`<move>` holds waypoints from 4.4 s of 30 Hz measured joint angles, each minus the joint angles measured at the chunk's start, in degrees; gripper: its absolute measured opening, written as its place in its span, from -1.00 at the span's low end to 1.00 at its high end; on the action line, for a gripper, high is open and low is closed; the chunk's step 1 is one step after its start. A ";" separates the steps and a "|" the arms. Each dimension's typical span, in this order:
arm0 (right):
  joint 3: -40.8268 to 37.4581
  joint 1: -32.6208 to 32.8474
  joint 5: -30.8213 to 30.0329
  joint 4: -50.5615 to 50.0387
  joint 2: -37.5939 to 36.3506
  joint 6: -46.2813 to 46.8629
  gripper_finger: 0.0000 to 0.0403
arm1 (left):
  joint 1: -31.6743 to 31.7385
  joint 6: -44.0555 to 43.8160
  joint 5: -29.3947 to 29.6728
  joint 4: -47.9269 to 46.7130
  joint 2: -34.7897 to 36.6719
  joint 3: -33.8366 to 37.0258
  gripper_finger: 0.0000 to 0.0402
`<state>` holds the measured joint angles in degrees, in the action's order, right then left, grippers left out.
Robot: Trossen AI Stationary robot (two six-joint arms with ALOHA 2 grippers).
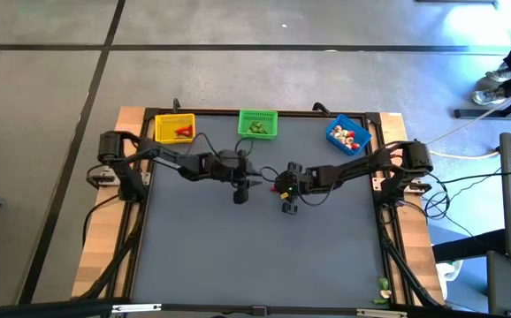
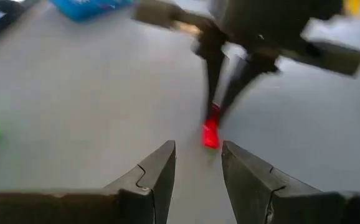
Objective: Sort produce into baskets
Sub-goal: Put the red chili pepper into the yellow basket, then put the small green chili pepper into the green basket
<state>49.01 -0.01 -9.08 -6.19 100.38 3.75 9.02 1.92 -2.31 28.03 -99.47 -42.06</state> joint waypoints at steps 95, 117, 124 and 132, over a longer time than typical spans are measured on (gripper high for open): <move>-3.04 4.87 -1.95 -19.19 -13.18 19.85 -0.04 | 40.57 -1.99 25.32 -57.69 28.40 1.95 -0.56; -1.70 4.92 5.28 -22.74 -13.46 19.84 -0.04 | 25.98 -0.59 6.38 -38.42 33.13 2.17 -0.16; 4.64 9.75 12.63 -35.82 -14.61 22.89 -0.04 | 18.31 -1.48 5.23 -19.97 32.92 6.19 -0.16; 5.79 23.88 21.84 -44.89 -14.80 38.01 -0.04 | 13.84 -1.41 5.41 -8.63 32.88 9.70 -0.16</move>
<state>54.81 23.87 12.75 -51.07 85.58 41.76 22.86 0.52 3.10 19.40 -66.59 -32.36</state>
